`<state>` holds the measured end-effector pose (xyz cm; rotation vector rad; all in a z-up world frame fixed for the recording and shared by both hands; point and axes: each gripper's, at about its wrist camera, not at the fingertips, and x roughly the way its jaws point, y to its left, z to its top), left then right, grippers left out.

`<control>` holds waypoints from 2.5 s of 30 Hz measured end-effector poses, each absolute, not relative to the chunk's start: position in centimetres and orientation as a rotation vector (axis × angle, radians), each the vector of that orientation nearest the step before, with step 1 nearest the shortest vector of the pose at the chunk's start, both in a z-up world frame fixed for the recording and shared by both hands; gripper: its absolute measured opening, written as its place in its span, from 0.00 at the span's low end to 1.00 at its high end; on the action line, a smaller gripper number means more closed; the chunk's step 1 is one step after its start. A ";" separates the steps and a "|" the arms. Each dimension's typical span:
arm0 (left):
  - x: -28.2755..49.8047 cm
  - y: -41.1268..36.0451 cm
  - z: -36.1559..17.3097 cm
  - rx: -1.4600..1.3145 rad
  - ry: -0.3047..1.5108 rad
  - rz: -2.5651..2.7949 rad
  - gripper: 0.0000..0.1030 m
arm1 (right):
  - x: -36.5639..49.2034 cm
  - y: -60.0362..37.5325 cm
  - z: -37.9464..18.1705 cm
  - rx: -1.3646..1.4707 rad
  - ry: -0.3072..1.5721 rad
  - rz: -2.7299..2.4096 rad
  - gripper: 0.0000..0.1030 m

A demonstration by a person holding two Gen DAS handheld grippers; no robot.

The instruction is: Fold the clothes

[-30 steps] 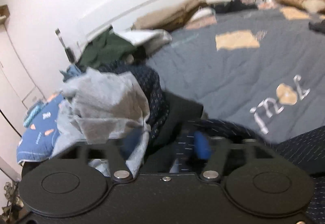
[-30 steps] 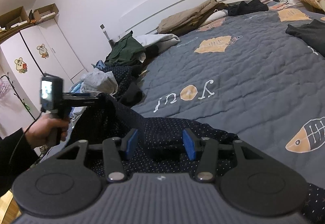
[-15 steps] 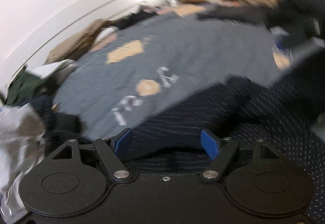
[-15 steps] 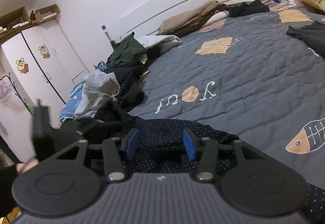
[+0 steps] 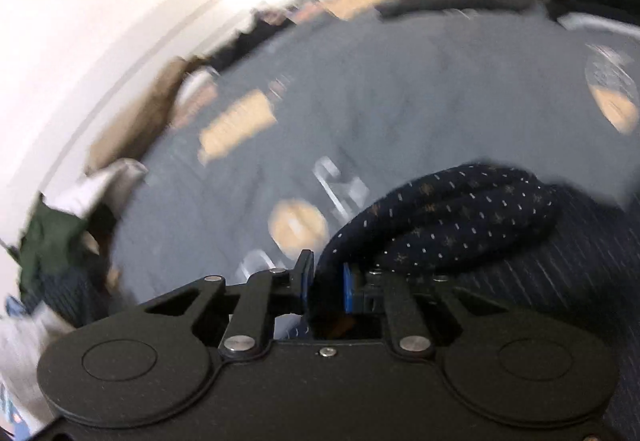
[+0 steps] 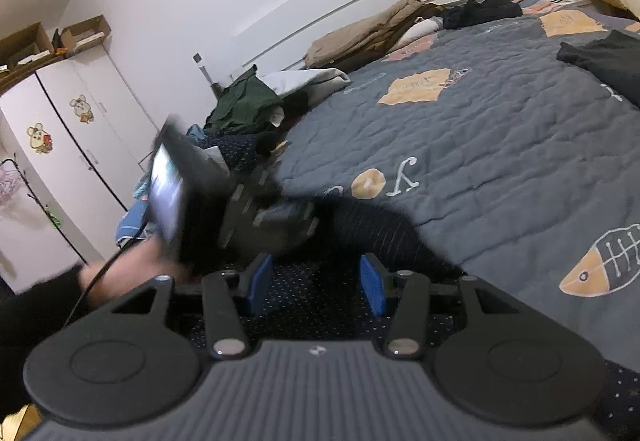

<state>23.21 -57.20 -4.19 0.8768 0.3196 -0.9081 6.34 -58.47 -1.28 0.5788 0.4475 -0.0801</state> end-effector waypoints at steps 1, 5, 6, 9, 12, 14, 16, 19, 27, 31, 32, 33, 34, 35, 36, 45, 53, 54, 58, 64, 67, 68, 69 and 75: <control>23.9 -58.4 -3.8 0.859 0.311 -0.894 0.15 | 6.5 -58.4 -1.4 0.578 0.454 -0.085 0.47; 27.4 -62.7 -3.8 0.863 0.329 -0.751 0.18 | 6.9 -57.9 -1.8 0.551 0.482 -0.074 0.47; 28.0 -62.9 -3.6 0.843 0.351 -0.738 0.19 | 7.0 -57.8 -1.8 0.543 0.486 -0.070 0.47; 29.3 -62.9 -2.7 0.776 0.389 -0.714 0.29 | 7.1 -57.8 -1.7 0.544 0.481 -0.063 0.47; 28.8 -60.6 -1.1 0.683 0.368 -0.731 0.57 | 7.1 -57.8 -1.6 0.548 0.476 -0.056 0.47; 27.8 -58.3 0.2 0.642 0.350 -0.770 0.57 | 7.0 -57.8 -1.5 0.549 0.473 -0.054 0.47; 26.1 -55.1 1.1 0.617 0.328 -0.803 0.57 | 6.9 -57.7 -1.4 0.550 0.470 -0.051 0.47; 23.4 -49.7 2.3 0.579 0.301 -0.828 0.63 | 6.8 -57.7 -1.2 0.552 0.466 -0.047 0.47; 18.3 -31.8 2.7 0.574 0.362 -0.701 0.70 | 7.6 -55.2 -0.9 0.551 0.479 0.026 0.47; 16.7 -23.1 2.5 0.535 0.454 -0.606 0.72 | 8.2 -53.5 -0.8 0.543 0.491 0.081 0.47; 16.4 -21.1 2.4 0.519 0.484 -0.589 0.72 | 8.4 -53.0 -0.7 0.541 0.494 0.094 0.47; 16.2 -19.2 2.1 0.507 0.513 -0.579 0.72 | 8.5 -52.6 -0.7 0.538 0.497 0.108 0.47; 16.0 -17.5 1.7 0.499 0.538 -0.569 0.72 | 8.7 -52.1 -0.6 0.536 0.500 0.121 0.47; 15.8 -16.1 1.3 0.494 0.562 -0.555 0.72 | 8.8 -51.7 -0.6 0.534 0.503 0.135 0.47; 15.7 -14.8 0.8 0.491 0.586 -0.546 0.72 | 9.0 -51.3 -0.6 0.532 0.506 0.149 0.47; 15.4 -8.6 -3.4 0.507 0.753 -0.488 0.72 | 9.9 -43.8 0.6 0.488 0.535 0.359 0.47; 18.6 -4.4 -4.5 0.283 0.814 -0.433 0.72 | 10.4 -40.4 -0.1 0.424 0.589 0.405 0.47; 19.2 -3.9 -4.8 0.242 0.831 -0.427 0.72 | 10.5 -40.4 -0.1 0.428 0.588 0.404 0.47; 21.6 -1.8 -5.9 0.078 0.896 -0.402 0.71 | 10.8 -40.3 0.0 0.429 0.594 0.407 0.47; 24.1 -0.1 -6.3 -0.081 0.942 -0.366 0.12 | 10.9 -40.1 -0.3 0.428 0.601 0.411 0.47; 24.9 0.3 -5.4 -0.088 0.914 -0.331 0.09 | 11.0 -40.3 -0.4 0.433 0.600 0.406 0.47; 25.4 1.1 -4.4 -0.086 0.881 -0.290 0.09 | 10.9 -40.4 -0.4 0.434 0.599 0.404 0.47; 25.9 2.0 -3.4 -0.086 0.846 -0.246 0.09 | 10.9 -40.5 -0.4 0.434 0.598 0.401 0.47; 29.5 6.3 0.9 -0.055 0.696 -0.015 0.09 | 10.6 -41.1 -0.2 0.441 0.590 0.390 0.47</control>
